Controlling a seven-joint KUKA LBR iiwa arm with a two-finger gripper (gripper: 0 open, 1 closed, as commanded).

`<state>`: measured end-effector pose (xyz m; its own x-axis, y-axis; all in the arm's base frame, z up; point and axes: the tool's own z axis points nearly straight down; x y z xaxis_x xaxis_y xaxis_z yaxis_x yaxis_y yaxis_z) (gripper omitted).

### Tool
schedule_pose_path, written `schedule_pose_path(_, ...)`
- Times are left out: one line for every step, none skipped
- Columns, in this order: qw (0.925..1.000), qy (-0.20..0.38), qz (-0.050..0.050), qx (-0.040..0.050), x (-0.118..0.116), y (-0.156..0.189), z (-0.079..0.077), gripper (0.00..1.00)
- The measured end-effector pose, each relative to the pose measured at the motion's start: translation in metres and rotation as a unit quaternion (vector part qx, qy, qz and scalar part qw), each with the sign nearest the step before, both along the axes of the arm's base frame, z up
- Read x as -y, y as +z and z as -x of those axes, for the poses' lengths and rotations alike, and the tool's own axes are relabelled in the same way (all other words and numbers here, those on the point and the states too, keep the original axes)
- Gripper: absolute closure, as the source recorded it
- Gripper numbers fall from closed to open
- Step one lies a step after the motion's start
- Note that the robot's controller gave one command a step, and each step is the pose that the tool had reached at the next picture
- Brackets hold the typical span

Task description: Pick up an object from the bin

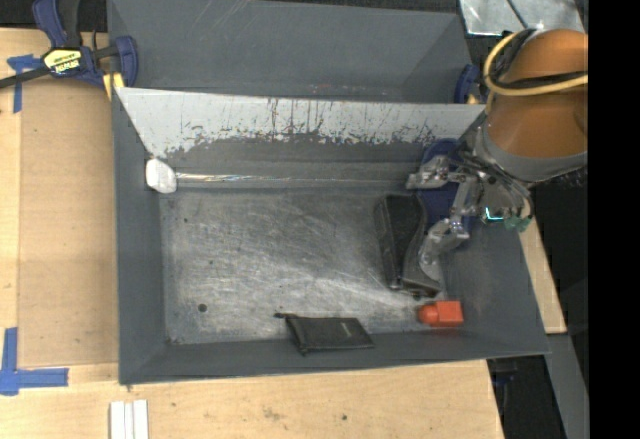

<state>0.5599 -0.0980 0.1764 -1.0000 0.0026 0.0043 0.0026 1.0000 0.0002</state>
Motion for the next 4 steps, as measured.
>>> schedule_pose_path(0.9962,0.087,0.001,0.0073,0.003,-0.062,-0.035,0.0)
schedule_pose_path(0.9682,0.25,0.001,0.0069,-0.022,-0.006,-0.043,0.0)
schedule_pose_path(0.9641,0.266,-0.001,0.0016,0.009,-0.067,0.012,0.0)
schedule_pose_path(0.8996,0.437,-0.001,0.011,0.024,-0.09,-0.024,0.0)
